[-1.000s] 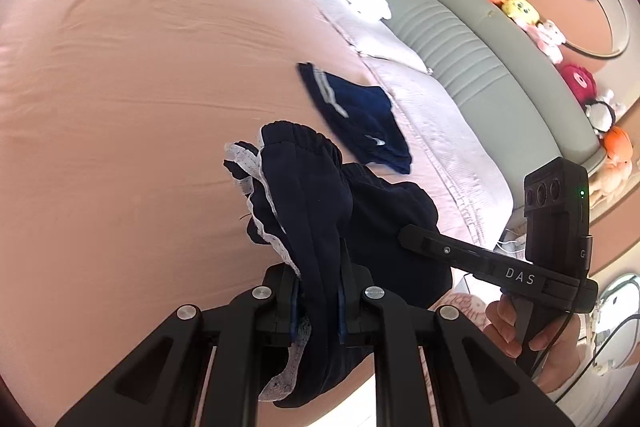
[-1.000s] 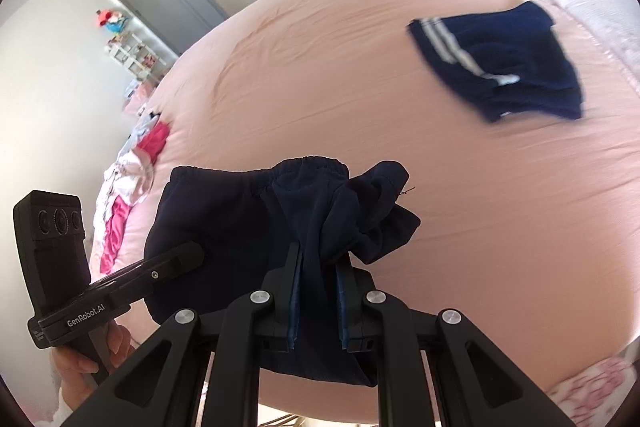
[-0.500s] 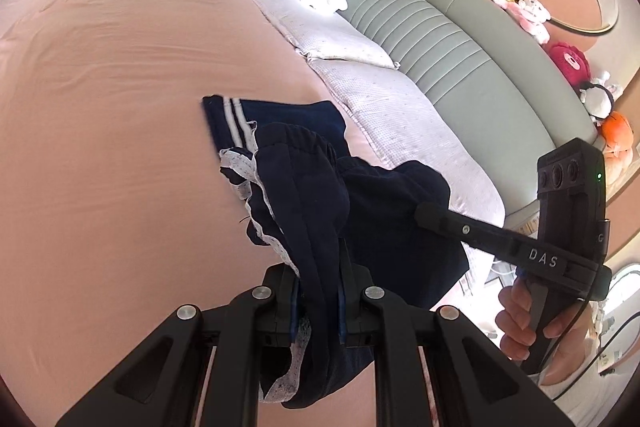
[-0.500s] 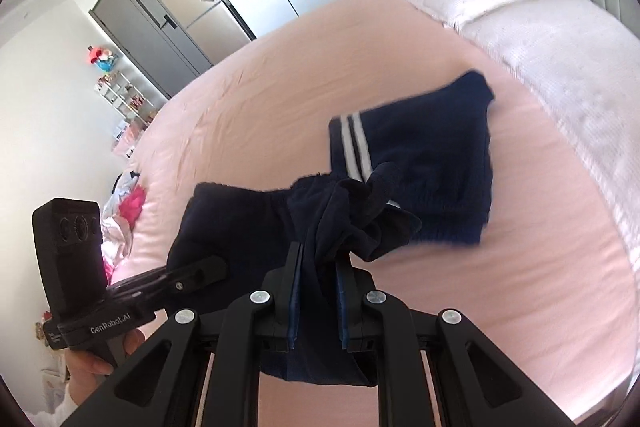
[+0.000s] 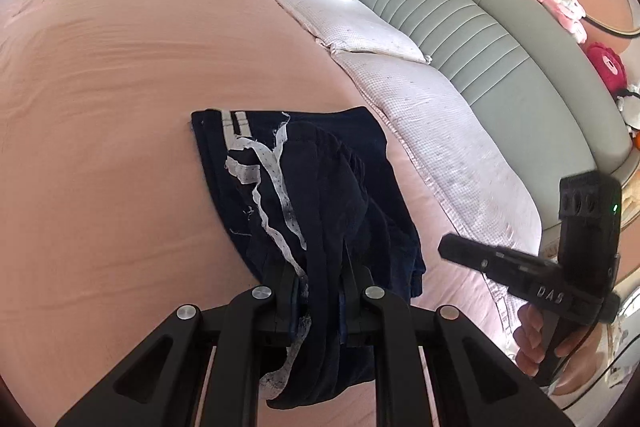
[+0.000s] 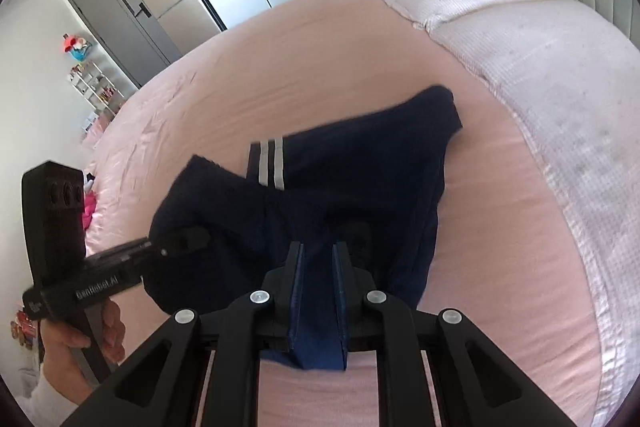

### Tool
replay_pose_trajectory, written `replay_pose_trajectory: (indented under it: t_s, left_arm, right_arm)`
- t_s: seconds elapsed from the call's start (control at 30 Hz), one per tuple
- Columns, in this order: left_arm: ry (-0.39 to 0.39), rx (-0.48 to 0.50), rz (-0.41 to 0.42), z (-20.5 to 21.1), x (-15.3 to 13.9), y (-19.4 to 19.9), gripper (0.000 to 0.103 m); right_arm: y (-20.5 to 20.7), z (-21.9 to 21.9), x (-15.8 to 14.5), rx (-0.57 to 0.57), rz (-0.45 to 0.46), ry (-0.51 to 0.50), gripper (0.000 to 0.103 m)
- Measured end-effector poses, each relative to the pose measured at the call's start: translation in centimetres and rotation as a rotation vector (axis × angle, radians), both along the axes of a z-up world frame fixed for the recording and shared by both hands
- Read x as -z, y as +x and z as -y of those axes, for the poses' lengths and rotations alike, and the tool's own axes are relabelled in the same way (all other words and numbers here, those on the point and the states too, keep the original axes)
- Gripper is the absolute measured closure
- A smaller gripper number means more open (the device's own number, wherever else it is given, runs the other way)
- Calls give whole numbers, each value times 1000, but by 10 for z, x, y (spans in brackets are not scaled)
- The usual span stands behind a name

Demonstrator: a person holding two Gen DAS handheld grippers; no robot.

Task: Fold clothes
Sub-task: 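Carry the bundle with both grippers and lower it onto the striped navy shorts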

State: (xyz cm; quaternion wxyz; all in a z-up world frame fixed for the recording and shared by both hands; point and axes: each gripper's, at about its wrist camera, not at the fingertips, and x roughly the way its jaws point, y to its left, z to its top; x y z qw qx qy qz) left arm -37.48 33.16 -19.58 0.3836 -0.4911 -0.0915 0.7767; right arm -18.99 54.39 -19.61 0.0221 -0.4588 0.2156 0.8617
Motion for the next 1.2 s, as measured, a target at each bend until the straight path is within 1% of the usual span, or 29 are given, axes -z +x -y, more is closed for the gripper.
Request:
replay_pose_trajectory:
  t_s: [0.13, 0.17, 0.2, 0.23, 0.27, 0.3, 0.37, 0.43, 0.47, 0.5, 0.53, 0.57, 0.6, 0.63, 0.73, 0.8, 0.87, 0.97, 1.1, 1.13, 1.2]
  left_arm:
    - [-10, -28, 21, 20, 4, 8, 92]
    - [-10, -31, 25, 24, 5, 10, 92]
    - [-16, -37, 25, 27, 5, 12, 92]
    - [-19, -37, 28, 30, 5, 13, 92]
    - [-23, -36, 32, 32, 6, 15, 92]
    - [-27, -36, 36, 34, 7, 15, 92]
    - [-38, -35, 38, 34, 8, 17, 92]
    - [-44, -39, 44, 34, 10, 17, 92]
    - [-43, -38, 48, 34, 12, 17, 92]
    - [-46, -38, 51, 34, 12, 17, 92]
    - [-39, -34, 47, 34, 12, 18, 92]
    - [-32, -30, 42, 34, 10, 19, 92]
    - [-22, -33, 31, 35, 7, 21, 92]
    - [-15, -35, 20, 35, 1, 24, 92]
    - [11, -30, -4, 35, -15, 27, 92]
    - [39, -21, -10, 33, -27, 26, 92]
    - [53, -11, -29, 26, -38, 23, 92]
    - [74, 4, -55, 13, -54, 15, 92]
    - [100, 40, -103, -12, -73, -7, 91]
    - [107, 43, -105, -17, -74, -14, 91]
    - [118, 44, -110, -26, -72, -29, 92]
  right_arm:
    - [20, 10, 45, 40, 95, -85, 87]
    - [21, 11, 56, 53, 117, -107, 85]
    - [22, 13, 64, 66, 128, -121, 79]
    - [24, 14, 68, 74, 117, -121, 75]
    - [25, 14, 70, 81, 106, -121, 68]
    - [26, 14, 72, 90, 96, -131, 65]
    - [25, 10, 75, 109, 85, -189, 59]
    - [25, 8, 74, 107, 77, -222, 57]
    - [25, 8, 75, 97, 68, -252, 58]
    - [25, 8, 77, 94, 66, -291, 65]
    - [25, 8, 77, 102, 70, -316, 76]
    - [25, 8, 77, 110, 74, -342, 95]
    - [25, 8, 75, 118, 73, -358, 95]
    - [27, 10, 68, 123, 57, -352, 95]
    - [32, 15, 31, 100, -29, -300, 95]
    - [31, 15, 8, 72, -77, -283, 95]
    - [26, 10, -12, 50, -109, -260, 95]
    - [16, -4, -31, 46, -136, -235, 95]
    - [5, -22, -60, 45, -205, -175, 95]
    - [2, -28, -62, 44, -214, -160, 95]
    - [-2, -41, -47, 46, -185, -155, 95]
